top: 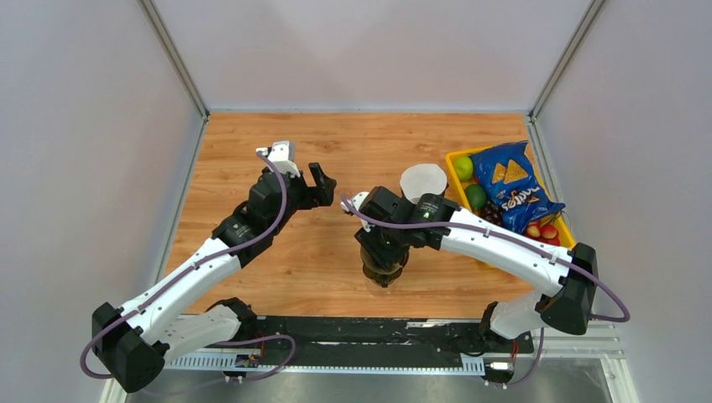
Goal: Place the coffee filter in the dripper
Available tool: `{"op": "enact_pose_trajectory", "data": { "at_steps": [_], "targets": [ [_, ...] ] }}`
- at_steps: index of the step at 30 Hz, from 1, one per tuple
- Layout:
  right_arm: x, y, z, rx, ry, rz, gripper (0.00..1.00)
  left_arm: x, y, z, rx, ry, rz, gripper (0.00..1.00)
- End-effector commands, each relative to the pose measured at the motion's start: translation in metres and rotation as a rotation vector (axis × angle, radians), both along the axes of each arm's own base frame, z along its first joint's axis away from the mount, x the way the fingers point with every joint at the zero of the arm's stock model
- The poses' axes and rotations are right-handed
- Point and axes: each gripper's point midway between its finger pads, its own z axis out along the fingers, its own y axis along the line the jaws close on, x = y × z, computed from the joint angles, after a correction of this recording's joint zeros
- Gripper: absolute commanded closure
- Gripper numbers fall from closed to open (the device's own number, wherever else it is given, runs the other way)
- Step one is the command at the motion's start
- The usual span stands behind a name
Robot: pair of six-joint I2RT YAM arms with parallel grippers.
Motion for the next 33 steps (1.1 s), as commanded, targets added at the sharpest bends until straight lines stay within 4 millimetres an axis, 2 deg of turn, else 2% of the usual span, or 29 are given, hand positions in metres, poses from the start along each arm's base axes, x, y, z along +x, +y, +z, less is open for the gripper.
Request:
{"op": "enact_pose_trajectory", "data": {
  "at_steps": [1, 4, 10, 18, 24, 26, 28, 31, 33],
  "targets": [
    [0.003, 0.003, 0.010, 0.023, -0.034, -0.014, 0.60, 0.002, 0.004, 0.025, -0.043, -0.046, 0.022, 0.00],
    [0.005, 0.007, 0.022, 0.052, -0.049, -0.013, 0.57, 0.001, 0.004, 0.026, -0.042, -0.048, 0.022, 0.00],
    [0.013, 0.003, 0.048, 0.087, -0.117, -0.054, 0.57, 0.000, 0.005, 0.026, -0.043, -0.048, 0.022, 0.00],
    [0.010, 0.003, 0.076, 0.166, -0.148, -0.032, 0.57, -0.001, 0.008, 0.028, -0.041, -0.046, 0.032, 0.00],
    [0.017, 0.004, 0.115, 0.258, -0.224, -0.059, 0.53, -0.001, 0.008, 0.030, -0.041, -0.049, 0.033, 0.00],
    [0.031, -0.004, 0.130, 0.267, -0.300, -0.131, 0.49, -0.001, 0.009, 0.030, -0.038, -0.051, 0.035, 0.00],
    [0.054, -0.021, 0.146, 0.257, -0.403, -0.245, 0.43, -0.001, 0.010, 0.030, -0.037, -0.051, 0.038, 0.00],
    [0.095, -0.058, 0.167, 0.286, -0.526, -0.486, 0.23, 0.001, 0.013, 0.029, -0.027, -0.052, 0.055, 0.00],
    [0.130, -0.093, 0.165, 0.321, -0.549, -0.670, 0.12, 0.003, 0.015, 0.027, -0.015, -0.051, 0.068, 0.00]
  ]
}}
